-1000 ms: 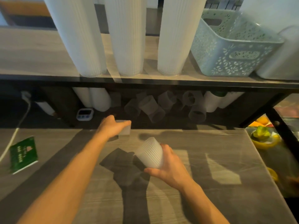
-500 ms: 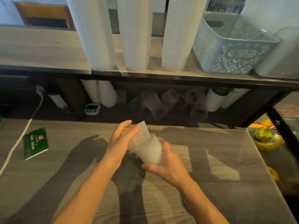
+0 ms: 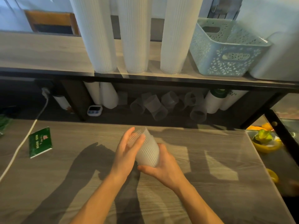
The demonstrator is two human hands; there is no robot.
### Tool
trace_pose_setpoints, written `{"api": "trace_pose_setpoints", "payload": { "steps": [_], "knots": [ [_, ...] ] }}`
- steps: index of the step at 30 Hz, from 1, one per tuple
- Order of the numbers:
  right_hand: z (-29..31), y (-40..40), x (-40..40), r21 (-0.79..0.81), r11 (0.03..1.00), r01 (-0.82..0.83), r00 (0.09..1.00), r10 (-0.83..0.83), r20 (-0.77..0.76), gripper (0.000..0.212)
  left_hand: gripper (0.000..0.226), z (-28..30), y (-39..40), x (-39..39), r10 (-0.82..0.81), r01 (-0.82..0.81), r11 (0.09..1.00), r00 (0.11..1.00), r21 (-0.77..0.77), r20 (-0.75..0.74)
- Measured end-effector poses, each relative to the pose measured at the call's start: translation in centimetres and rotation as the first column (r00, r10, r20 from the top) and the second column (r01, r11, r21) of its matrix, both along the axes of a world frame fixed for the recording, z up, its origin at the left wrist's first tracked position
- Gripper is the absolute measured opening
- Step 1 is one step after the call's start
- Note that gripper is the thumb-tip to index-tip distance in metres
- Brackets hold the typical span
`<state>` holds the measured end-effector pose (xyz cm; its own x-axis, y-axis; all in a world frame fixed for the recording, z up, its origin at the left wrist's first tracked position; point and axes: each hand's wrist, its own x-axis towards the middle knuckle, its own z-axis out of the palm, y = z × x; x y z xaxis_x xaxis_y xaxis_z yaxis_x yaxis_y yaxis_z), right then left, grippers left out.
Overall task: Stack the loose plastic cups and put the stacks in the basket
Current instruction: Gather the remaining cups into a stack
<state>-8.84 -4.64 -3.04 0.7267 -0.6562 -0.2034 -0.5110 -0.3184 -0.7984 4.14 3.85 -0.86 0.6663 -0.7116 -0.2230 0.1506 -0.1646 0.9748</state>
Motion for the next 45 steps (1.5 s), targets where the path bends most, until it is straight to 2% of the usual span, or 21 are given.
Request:
{"api": "trace_pose_setpoints", "payload": {
  "steps": [3, 7, 9, 12, 14, 16, 18, 19, 21, 22, 26, 29, 31, 34, 38, 40, 42, 45],
  "knots": [
    [0.0, -0.7, -0.2, -0.024, 1.0, -0.007, 1.0, 0.006, -0.021, 0.08, 0.082, -0.1, 0.4, 0.5, -0.152, 0.148, 0.984, 0.987, 0.095, 0.044],
    [-0.2, -1.3, 0.5, -0.041, 0.999, 0.026, 1.0, -0.027, -0.015, 0.076, 0.098, -0.1, -0.6, 2.4, -0.349, 0.318, 0.92, 0.93, 0.229, 0.112],
    [-0.3, -1.7, 0.9, -0.046, 0.997, 0.061, 0.998, -0.061, -0.002, 0.078, 0.1, 0.0, -1.3, 3.0, -0.46, 0.386, 0.865, 0.865, 0.32, 0.2],
    [-0.5, -2.4, 1.0, -0.035, 0.997, 0.068, 0.997, -0.069, -0.016, 0.079, 0.088, 0.0, -2.3, 4.3, -0.607, 0.47, 0.774, 0.742, 0.425, 0.285],
    [-0.6, -2.8, 1.2, -0.035, 0.996, 0.083, 0.996, -0.084, -0.019, 0.082, 0.077, 0.3, -3.1, 5.5, -0.58, 0.468, 0.79, 0.781, 0.396, 0.234],
    [-0.8, -3.1, 1.7, -0.034, 0.994, 0.108, 0.994, -0.109, -0.009, 0.083, 0.075, 0.4, -4.7, 7.2, -0.437, 0.375, 0.876, 0.884, 0.304, 0.168],
    [-0.9, -3.4, 2.0, -0.028, 0.992, 0.124, 0.992, -0.124, -0.018, 0.082, 0.081, -0.2, -6.8, 9.1, -0.289, 0.232, 0.937, 0.934, 0.261, 0.208],
    [-1.0, -3.5, 2.0, -0.023, 0.991, 0.132, 0.991, -0.132, -0.026, 0.082, 0.071, -0.5, -7.9, 10.1, -0.237, 0.161, 0.946, 0.936, 0.282, 0.261],
    [-1.2, -3.8, 1.9, -0.012, 0.989, 0.15, 0.988, -0.151, -0.034, 0.08, 0.047, -1.2, -9.9, 11.7, -0.18, 0.021, 0.923, 0.907, 0.385, 0.38],
    [-1.4, -3.9, 1.7, -0.002, 0.987, 0.16, 0.986, -0.16, -0.038, 0.079, 0.045, -1.4, -10.9, 12.3, -0.186, -0.025, 0.895, 0.887, 0.445, 0.423],
    [-1.6, -4.1, 1.1, 0.01, 0.979, 0.205, 0.978, -0.204, -0.054, 0.077, 0.082, -3.1, -15.1, 14.9, -0.332, -0.061, 0.828, 0.748, 0.558, 0.575],
    [-1.5, -4.4, 0.8, 0.015, 0.973, 0.228, 0.971, -0.226, -0.076, 0.074, 0.102, -4.1, -17.4, 15.2, -0.417, -0.028, 0.788, 0.71, 0.615, 0.567],
    [-1.4, -4.5, 0.6, 0.026, 0.971, 0.236, 0.969, -0.233, -0.086, 0.073, 0.103, -4.4, -18.3, 14.9, -0.473, 0.001, 0.767, 0.677, 0.642, 0.564],
    [-1.4, -4.7, 0.5, 0.031, 0.969, 0.245, 0.965, -0.24, -0.102, 0.073, 0.093, -5.7, -19.1, 14.9, -0.481, 0.005, 0.761, 0.675, 0.649, 0.559],
    [-1.5, -4.9, 0.3, 0.025, 0.965, 0.259, 0.962, -0.256, -0.1, 0.072, 0.078, -6.9, -18.9, 14.6, -0.373, -0.07, 0.811, 0.701, 0.58, 0.608],
    [-1.6, -5.0, 0.4, 0.032, 0.965, 0.26, 0.961, -0.256, -0.102, 0.073, 0.08, -6.9, -18.4, 14.6, -0.315, -0.097, 0.824, 0.74, 0.558, 0.594],
    [-1.6, -5.0, 0.4, 0.041, 0.965, 0.257, 0.962, -0.252, -0.109, 0.074, 0.082, -6.8, -17.7, 14.8, -0.294, -0.132, 0.824, 0.732, 0.551, 0.615],
    [-1.5, -4.9, 0.7, 0.047, 0.97, 0.238, 0.967, -0.232, -0.102, 0.073, 0.062, -5.7, -15.8, 14.8, -0.252, -0.113, 0.869, 0.738, 0.482, 0.626]
  ]
}}
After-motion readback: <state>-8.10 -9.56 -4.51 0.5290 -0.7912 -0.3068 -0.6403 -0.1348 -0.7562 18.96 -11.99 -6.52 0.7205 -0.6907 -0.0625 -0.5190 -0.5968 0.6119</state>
